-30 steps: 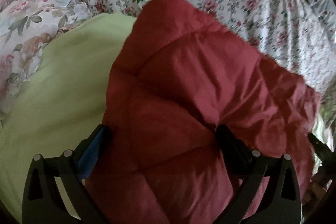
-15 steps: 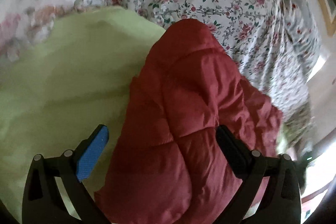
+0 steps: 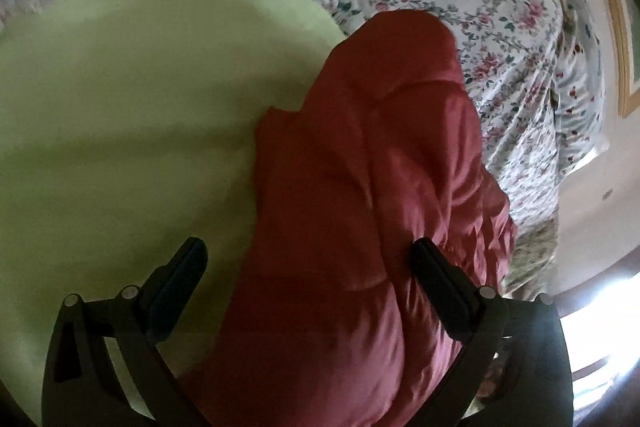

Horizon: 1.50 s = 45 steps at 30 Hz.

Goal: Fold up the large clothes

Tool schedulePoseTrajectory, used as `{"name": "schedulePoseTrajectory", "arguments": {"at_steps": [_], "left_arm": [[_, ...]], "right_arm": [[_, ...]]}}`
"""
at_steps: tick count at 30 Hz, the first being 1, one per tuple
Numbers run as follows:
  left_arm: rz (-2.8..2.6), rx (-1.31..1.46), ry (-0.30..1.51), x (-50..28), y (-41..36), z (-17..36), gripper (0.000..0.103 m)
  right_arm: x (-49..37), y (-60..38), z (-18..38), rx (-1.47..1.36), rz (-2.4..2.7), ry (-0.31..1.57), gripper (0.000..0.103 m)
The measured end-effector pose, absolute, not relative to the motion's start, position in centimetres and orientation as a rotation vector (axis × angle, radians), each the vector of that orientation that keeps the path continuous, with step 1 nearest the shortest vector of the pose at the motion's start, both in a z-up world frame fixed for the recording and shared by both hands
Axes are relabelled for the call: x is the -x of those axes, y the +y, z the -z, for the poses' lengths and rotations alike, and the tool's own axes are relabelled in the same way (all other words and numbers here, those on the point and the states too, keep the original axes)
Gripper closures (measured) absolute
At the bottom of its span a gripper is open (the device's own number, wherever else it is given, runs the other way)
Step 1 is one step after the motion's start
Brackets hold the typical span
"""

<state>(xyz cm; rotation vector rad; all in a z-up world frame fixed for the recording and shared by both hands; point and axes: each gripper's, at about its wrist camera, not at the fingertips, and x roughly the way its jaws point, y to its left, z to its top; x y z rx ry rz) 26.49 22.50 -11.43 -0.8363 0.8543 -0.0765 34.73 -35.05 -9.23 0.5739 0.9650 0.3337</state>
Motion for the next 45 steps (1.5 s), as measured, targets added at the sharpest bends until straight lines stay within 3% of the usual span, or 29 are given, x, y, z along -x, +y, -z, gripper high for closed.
{"name": "schedulePoseTrajectory", "arguments": {"at_steps": [5,6,7,11,13,17,25,36,45], "left_arm": [[0.223,0.934,0.911,-28.4,21.5,13.4,0.001],[0.235,0.935,0.915,-28.6,21.2,13.5,0.004],[0.245,0.928,0.913,-28.7,20.8,13.3,0.015],[0.246,0.86,0.897,-28.0,19.7,11.6,0.04],[0.254,0.842,0.886,-27.3,19.5,10.6,0.047],[0.267,0.808,0.853,-25.0,18.8,8.0,0.053],[0.284,0.787,0.851,-17.4,17.6,5.5,0.056],[0.281,0.839,0.882,-7.8,17.6,7.6,0.056],[0.177,0.78,0.892,-7.1,17.4,9.0,0.047]], "right_arm": [[-35.8,-34.0,11.0,-0.672,-0.439,1.018,0.011],[-35.9,-33.7,11.2,-0.673,-0.447,1.027,0.012],[-35.9,-33.2,11.3,-0.673,-0.462,1.035,0.014],[-35.4,-32.2,10.6,-0.641,-0.468,1.045,0.043],[-34.9,-32.1,9.9,-0.633,-0.477,1.041,0.055],[-33.1,-31.6,7.6,-0.592,-0.484,1.032,0.064],[-25.6,-32.0,4.7,-0.58,-0.546,1.004,0.066],[-16.2,-33.5,6.2,-0.616,-0.569,1.042,0.065],[-15.0,-33.4,7.0,-0.557,-0.497,1.0,0.054]]}}
